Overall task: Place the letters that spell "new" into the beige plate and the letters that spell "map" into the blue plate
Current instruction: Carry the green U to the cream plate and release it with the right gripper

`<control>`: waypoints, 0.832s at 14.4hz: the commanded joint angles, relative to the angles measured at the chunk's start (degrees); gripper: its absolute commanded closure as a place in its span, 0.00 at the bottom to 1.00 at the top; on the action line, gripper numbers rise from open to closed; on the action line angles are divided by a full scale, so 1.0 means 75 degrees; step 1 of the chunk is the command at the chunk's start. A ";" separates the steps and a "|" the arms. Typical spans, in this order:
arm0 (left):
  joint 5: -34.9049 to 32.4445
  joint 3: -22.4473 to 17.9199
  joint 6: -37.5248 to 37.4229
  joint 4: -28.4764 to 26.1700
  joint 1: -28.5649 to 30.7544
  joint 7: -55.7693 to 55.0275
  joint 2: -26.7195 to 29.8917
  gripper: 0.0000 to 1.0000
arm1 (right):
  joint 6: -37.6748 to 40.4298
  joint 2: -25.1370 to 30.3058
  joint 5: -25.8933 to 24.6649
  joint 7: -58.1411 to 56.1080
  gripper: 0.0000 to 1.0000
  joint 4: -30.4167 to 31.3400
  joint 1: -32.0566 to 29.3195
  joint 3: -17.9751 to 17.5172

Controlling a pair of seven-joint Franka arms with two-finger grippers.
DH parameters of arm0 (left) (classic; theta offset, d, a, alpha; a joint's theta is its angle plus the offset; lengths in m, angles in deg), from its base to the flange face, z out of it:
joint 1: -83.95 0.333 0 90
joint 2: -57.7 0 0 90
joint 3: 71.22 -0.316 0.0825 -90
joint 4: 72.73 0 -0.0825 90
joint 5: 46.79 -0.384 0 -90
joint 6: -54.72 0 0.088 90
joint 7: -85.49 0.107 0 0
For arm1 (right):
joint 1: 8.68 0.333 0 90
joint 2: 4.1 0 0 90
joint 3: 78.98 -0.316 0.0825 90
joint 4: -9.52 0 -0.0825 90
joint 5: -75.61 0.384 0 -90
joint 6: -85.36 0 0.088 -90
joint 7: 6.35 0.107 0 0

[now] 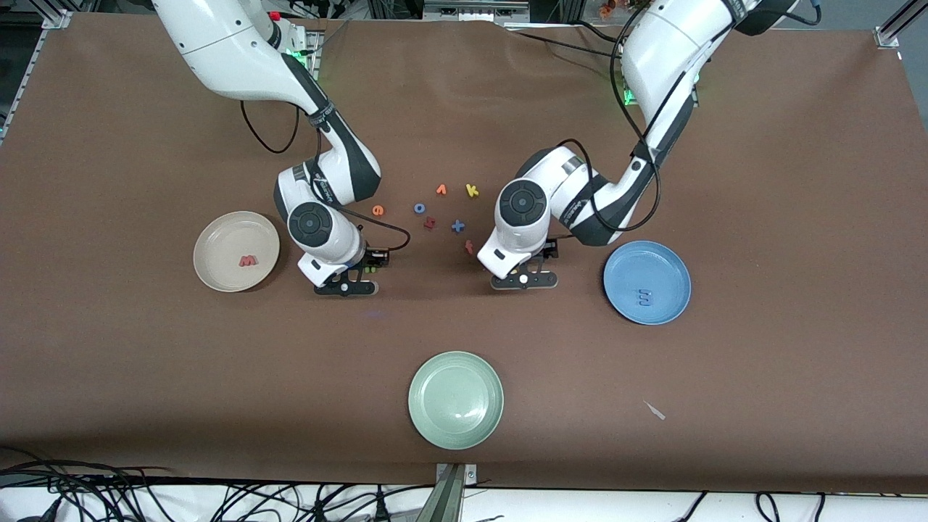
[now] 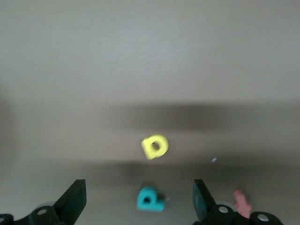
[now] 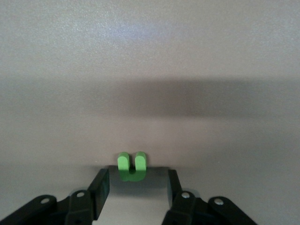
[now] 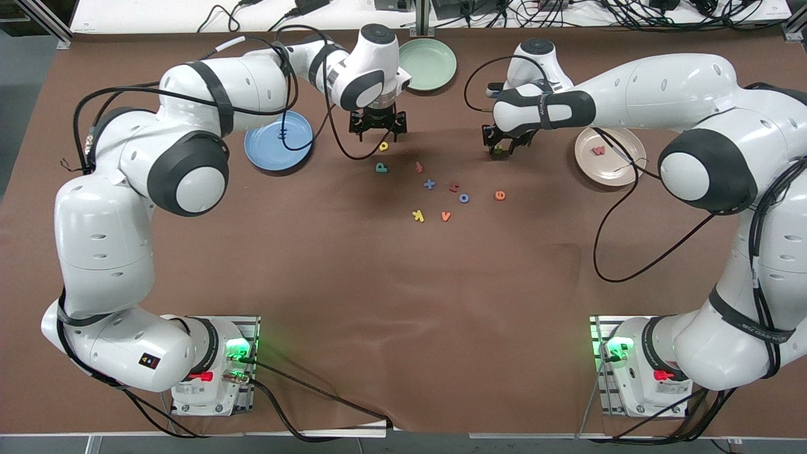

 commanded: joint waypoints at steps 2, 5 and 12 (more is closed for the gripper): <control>-0.0281 -0.0037 0.0614 0.0160 -0.0103 0.0224 -0.0240 0.00 | -0.0102 -0.0199 -0.0002 -0.0127 0.61 -0.0209 0.0015 -0.0007; -0.0644 -0.0038 0.0720 0.0078 -0.0127 0.0224 -0.0379 0.00 | -0.0253 -0.0257 -0.0002 -0.0127 0.64 -0.0209 0.0015 -0.0007; -0.0668 -0.0038 0.0744 0.0102 -0.0081 0.0468 -0.0474 0.23 | 0.0024 -0.0153 -0.0014 -0.0593 0.97 -0.0326 -0.0020 0.0004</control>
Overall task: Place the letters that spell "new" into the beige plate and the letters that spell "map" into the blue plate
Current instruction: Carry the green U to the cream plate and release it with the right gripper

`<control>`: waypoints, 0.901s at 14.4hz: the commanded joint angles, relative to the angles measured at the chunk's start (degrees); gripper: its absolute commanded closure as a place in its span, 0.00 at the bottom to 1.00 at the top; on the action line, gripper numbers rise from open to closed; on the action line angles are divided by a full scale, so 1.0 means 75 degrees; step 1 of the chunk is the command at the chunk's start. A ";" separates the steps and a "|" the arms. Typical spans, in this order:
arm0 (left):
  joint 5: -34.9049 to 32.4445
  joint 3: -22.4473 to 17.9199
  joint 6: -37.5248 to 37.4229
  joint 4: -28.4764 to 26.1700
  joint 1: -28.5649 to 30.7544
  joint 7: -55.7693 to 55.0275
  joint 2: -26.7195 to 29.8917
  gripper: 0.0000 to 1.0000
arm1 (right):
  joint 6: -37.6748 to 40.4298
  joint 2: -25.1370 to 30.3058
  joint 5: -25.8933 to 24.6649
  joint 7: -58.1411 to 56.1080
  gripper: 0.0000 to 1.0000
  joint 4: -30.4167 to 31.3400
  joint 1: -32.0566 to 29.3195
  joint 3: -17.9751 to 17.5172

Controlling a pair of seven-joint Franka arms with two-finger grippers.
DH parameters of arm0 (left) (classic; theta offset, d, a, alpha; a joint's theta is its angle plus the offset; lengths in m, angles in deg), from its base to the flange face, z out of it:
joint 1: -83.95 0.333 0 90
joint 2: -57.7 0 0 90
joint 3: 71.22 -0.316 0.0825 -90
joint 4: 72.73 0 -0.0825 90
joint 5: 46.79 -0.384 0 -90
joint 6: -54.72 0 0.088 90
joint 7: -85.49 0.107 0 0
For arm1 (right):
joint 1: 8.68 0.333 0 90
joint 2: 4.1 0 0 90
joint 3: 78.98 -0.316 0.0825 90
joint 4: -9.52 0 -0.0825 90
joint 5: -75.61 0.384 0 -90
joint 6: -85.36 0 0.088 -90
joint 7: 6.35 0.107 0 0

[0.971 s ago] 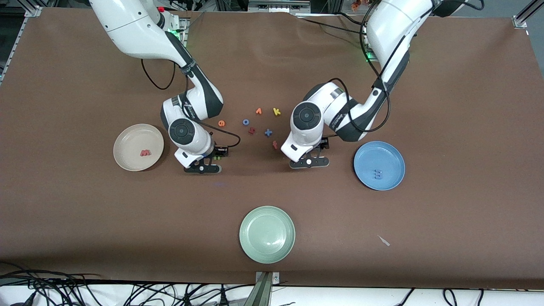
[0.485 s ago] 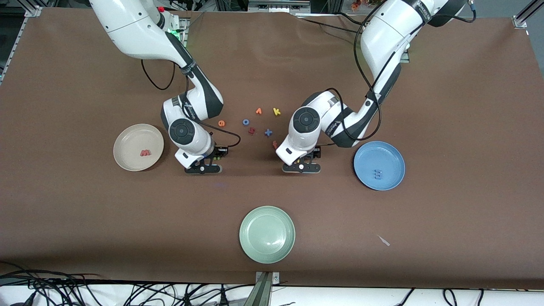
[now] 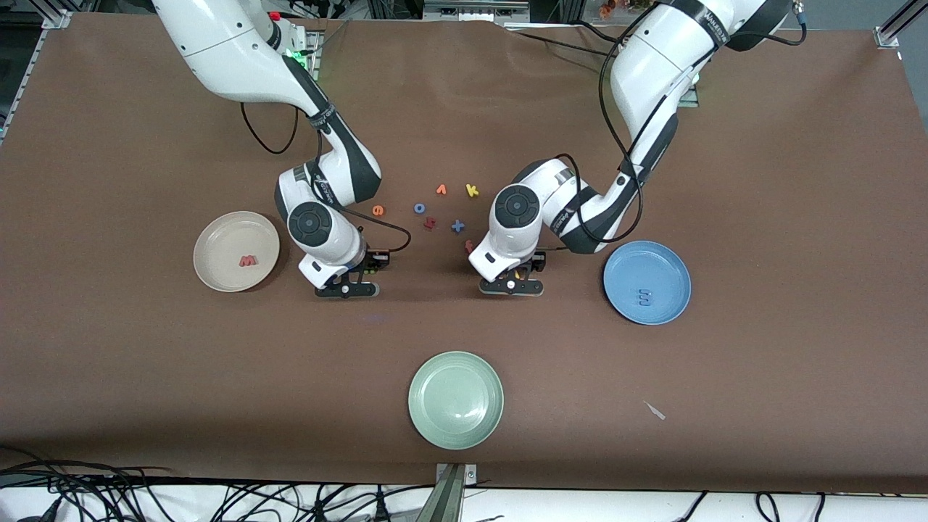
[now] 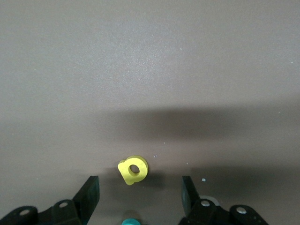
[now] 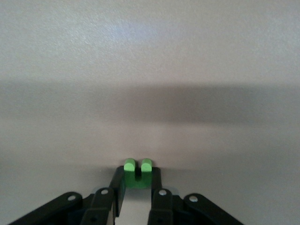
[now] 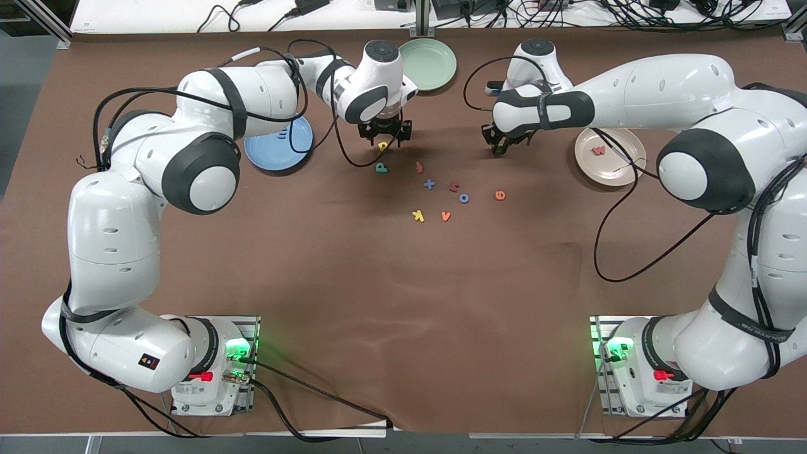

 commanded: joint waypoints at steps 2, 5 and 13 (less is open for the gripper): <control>-0.0250 -0.0036 0.0060 0.0102 0.0023 0.0418 -0.0154 0.22 | 0.1178 0.0399 0.0062 -0.1501 0.98 -0.0225 -0.0158 0.0292; -0.0250 -0.0071 0.0071 0.0114 0.0023 0.0419 -0.0202 0.20 | 0.1407 0.1253 0.0121 -0.3156 0.98 0.0616 -0.0217 0.0902; -0.0239 -0.0083 0.0634 -0.0015 0.0035 0.0419 -0.0296 0.34 | 0.0023 0.2393 0.0121 -0.6532 0.97 0.2987 -0.0217 0.2590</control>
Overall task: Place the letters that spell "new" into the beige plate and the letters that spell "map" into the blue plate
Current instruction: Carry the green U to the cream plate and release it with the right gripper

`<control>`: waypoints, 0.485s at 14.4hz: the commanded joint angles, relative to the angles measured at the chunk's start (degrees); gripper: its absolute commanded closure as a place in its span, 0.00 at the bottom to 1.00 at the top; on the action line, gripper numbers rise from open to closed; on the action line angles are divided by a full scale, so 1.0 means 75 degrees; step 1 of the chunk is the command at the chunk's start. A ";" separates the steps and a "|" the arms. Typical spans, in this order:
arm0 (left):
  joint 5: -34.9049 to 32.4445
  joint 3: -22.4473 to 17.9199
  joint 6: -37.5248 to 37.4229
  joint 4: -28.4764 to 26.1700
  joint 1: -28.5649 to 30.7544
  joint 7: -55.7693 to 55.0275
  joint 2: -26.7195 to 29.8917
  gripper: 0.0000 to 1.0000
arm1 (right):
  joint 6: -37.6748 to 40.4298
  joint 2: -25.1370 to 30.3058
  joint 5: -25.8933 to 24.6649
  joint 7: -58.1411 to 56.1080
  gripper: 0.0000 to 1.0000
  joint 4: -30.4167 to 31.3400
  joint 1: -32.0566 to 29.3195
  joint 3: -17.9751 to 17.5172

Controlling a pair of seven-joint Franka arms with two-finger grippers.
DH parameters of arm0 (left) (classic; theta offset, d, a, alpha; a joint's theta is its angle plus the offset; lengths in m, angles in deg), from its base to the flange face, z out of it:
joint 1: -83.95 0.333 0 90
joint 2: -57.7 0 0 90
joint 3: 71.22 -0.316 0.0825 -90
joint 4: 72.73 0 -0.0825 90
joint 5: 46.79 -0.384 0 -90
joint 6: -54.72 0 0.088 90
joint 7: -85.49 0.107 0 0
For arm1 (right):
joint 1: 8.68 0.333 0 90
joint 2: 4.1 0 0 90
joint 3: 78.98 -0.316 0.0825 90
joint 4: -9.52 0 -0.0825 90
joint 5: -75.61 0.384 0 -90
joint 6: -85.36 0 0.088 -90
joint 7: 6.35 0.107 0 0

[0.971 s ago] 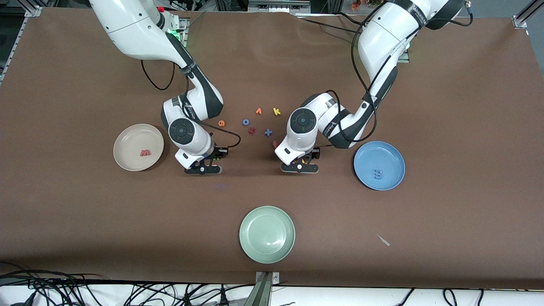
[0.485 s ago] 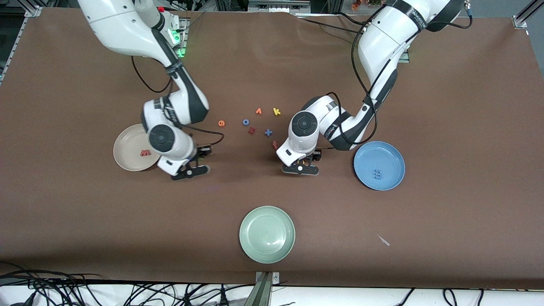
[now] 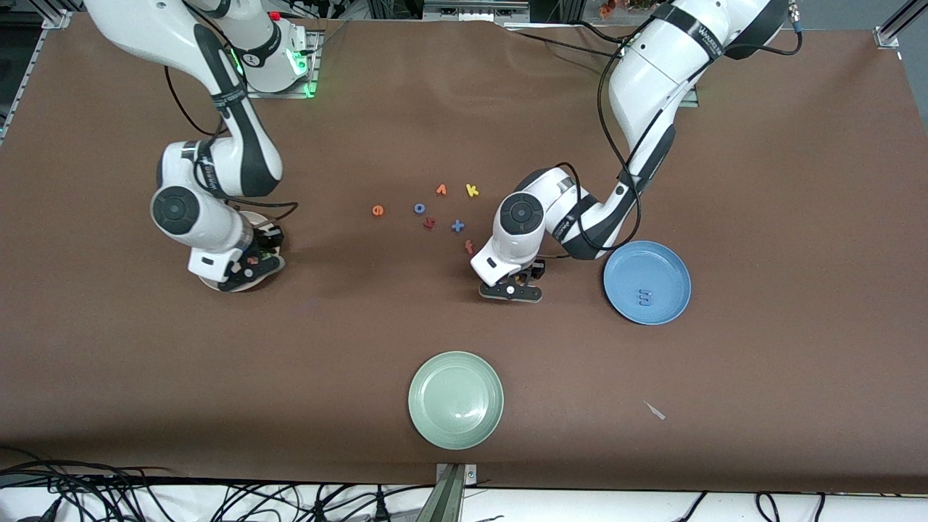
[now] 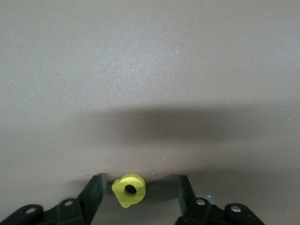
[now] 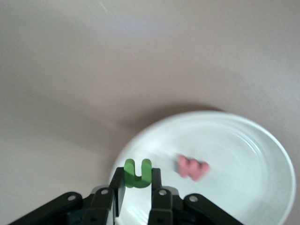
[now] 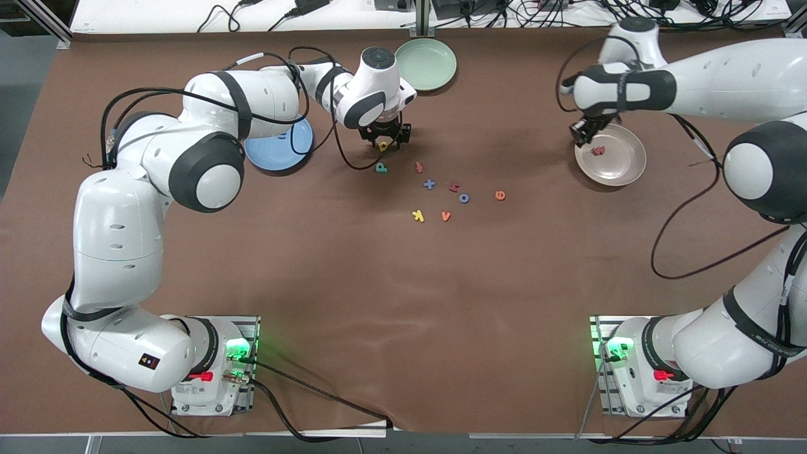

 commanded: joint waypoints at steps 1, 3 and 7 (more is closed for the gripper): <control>-0.0230 -0.0005 0.0071 -0.0046 0.0018 0.0069 0.0006 0.35 | -0.0300 0.0289 0.0102 -0.0604 0.95 0.0533 0.0052 0.0251; -0.0230 -0.0005 -0.0104 -0.0069 0.0041 -0.0013 0.0053 0.35 | -0.0079 0.0289 0.0137 -0.0349 0.04 0.0486 0.0041 0.0264; -0.0125 0.0007 -0.0280 -0.0093 0.0053 -0.0072 0.0088 0.40 | 0.0718 0.0861 0.0125 0.1581 0.00 0.0439 0.0146 -0.0389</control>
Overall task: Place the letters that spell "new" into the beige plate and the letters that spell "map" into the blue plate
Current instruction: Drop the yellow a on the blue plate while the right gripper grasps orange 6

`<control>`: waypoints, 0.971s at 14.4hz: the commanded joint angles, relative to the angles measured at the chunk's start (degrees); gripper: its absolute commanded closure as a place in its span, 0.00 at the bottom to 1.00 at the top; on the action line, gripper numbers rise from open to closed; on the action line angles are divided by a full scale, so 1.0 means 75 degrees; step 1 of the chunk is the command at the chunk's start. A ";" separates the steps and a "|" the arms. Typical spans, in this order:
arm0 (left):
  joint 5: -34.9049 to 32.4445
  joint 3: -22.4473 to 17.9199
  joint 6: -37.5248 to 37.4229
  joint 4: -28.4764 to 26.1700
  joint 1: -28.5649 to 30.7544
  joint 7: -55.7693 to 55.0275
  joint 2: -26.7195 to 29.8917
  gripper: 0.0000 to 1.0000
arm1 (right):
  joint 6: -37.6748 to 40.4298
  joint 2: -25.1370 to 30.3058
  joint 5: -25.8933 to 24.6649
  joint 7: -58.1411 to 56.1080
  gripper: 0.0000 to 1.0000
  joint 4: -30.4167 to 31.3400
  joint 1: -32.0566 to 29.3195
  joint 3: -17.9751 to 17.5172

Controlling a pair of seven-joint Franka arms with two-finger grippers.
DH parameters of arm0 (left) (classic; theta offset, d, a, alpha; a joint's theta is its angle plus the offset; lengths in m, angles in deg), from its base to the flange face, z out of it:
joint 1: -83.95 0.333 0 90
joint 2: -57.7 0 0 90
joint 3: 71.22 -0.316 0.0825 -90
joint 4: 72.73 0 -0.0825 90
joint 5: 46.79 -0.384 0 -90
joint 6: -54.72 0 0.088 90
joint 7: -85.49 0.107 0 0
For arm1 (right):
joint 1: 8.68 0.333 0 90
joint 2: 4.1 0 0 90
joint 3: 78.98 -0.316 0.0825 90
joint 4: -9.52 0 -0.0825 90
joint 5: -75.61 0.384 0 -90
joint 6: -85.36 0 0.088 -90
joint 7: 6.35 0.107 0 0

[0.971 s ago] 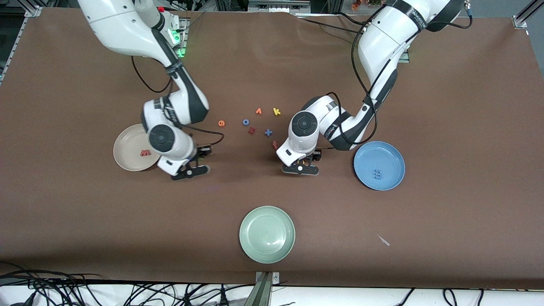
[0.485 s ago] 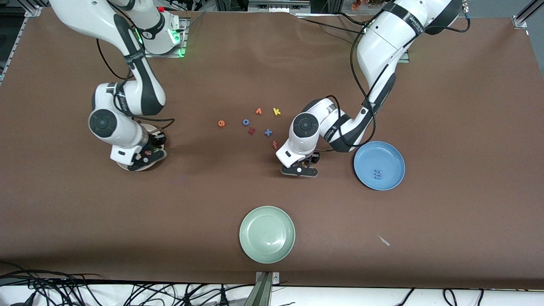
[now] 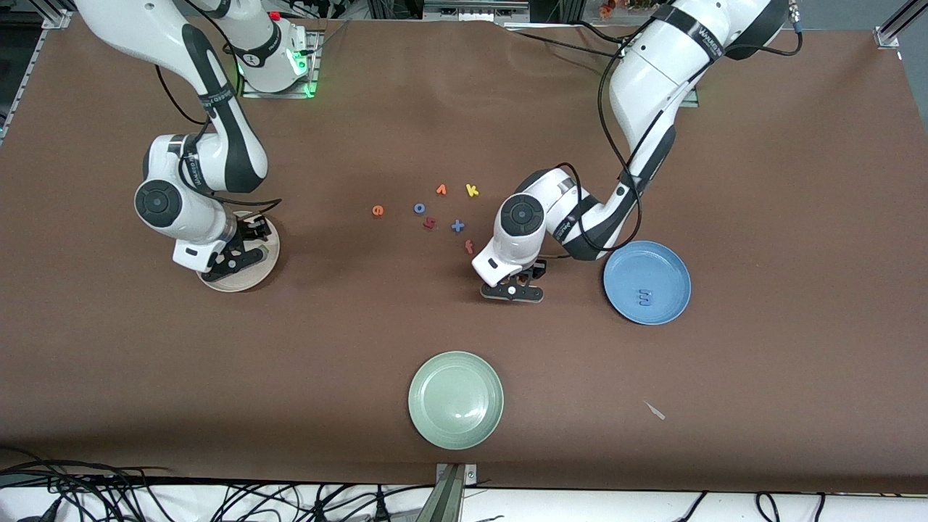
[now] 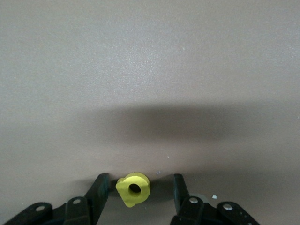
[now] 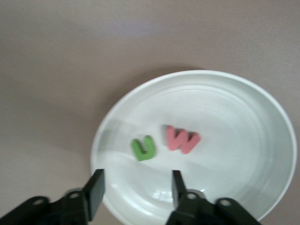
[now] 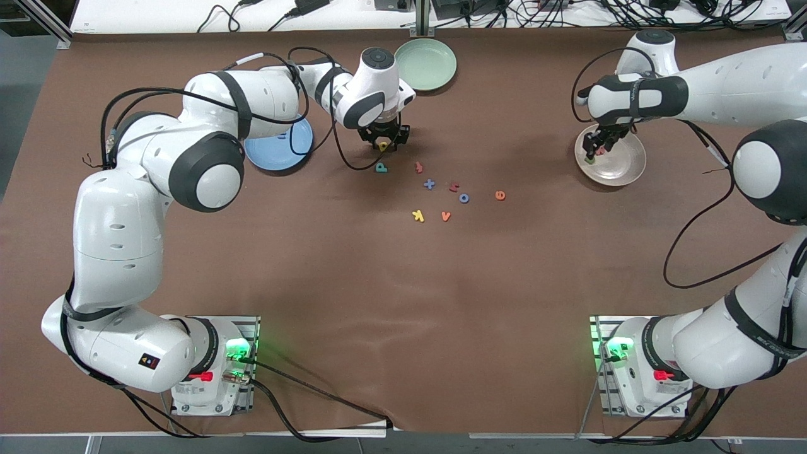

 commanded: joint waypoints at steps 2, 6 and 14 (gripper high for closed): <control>-0.0113 0.0013 -0.0230 -0.0082 0.0035 -0.0056 0.0103 0.59 | 0.0598 0.0755 0.0095 0.2184 0.00 0.0154 0.0094 -0.1083; 0.0003 0.0048 -0.0404 -0.0070 0.0059 -0.0091 0.0138 0.91 | 0.0225 0.0732 0.0095 0.3860 0.00 0.0259 0.0094 -0.2045; 0.0110 0.0060 -0.2523 0.0047 0.0783 0.0703 0.1144 0.96 | -0.1755 0.0464 0.0048 0.6149 0.00 0.1080 0.0338 -0.3090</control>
